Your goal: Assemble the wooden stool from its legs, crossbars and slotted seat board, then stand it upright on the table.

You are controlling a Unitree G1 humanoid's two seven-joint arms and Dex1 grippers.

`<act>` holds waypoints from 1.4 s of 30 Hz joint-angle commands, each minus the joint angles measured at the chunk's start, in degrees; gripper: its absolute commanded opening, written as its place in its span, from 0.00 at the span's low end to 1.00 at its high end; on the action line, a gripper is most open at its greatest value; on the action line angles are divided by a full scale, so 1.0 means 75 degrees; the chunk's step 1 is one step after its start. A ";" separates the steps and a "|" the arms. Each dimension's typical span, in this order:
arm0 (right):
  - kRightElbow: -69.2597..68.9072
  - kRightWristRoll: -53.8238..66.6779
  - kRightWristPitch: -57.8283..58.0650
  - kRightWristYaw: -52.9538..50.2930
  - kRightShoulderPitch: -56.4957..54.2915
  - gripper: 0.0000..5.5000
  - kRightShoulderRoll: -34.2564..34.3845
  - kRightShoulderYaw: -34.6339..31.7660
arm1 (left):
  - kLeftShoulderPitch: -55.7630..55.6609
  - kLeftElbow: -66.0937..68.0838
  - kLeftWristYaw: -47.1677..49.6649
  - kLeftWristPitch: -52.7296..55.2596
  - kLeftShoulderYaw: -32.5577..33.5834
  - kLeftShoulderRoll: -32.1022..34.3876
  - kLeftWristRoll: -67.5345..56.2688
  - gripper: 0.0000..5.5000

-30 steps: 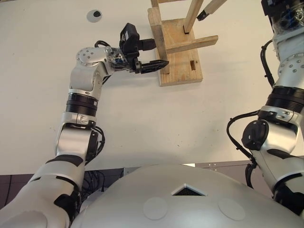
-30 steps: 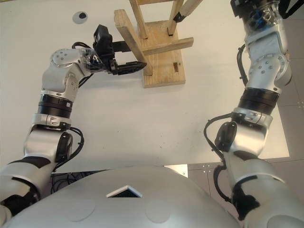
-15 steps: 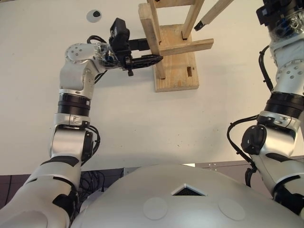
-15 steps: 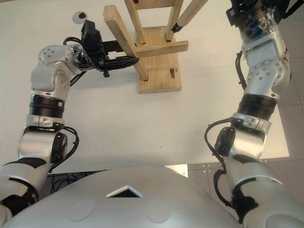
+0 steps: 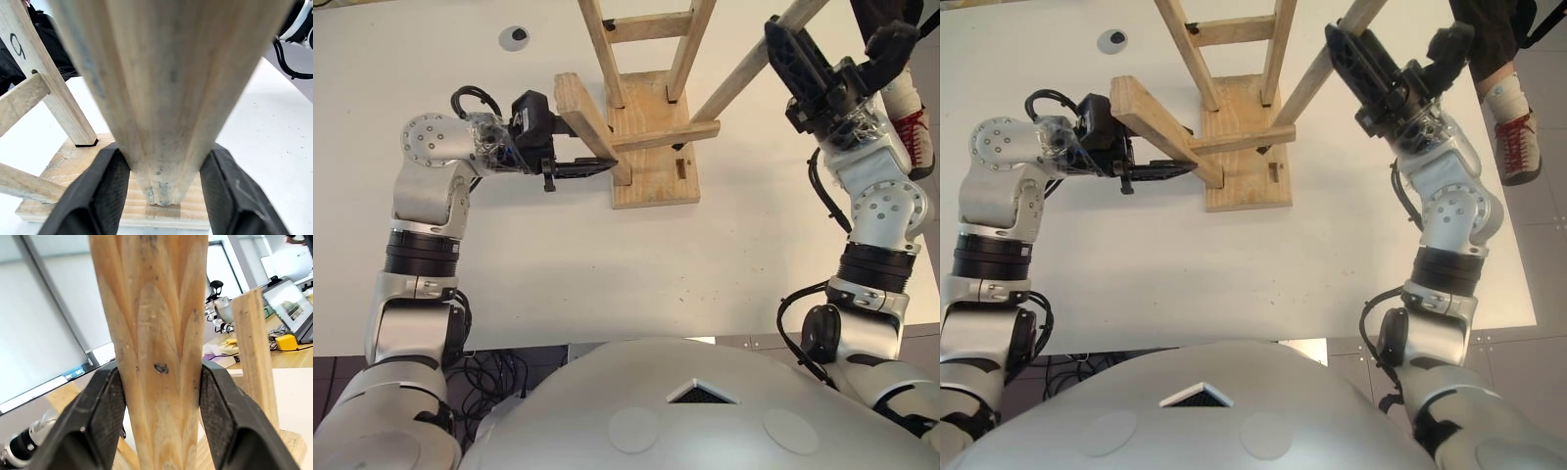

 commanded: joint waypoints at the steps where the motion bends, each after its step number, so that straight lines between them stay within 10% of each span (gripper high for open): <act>1: 0.0265 -0.0918 -0.0723 0.0592 0.0259 0.37 -0.0249 0.0685 | 0.0280 0.0707 -0.0001 0.0810 -0.0830 0.0144 0.0804 0.37; 42: 0.1499 -0.2903 -0.2159 0.3688 -0.0253 0.37 -0.2515 0.2643 | -0.1632 0.4181 -0.2389 -0.0956 -0.0935 0.0120 0.0604 0.37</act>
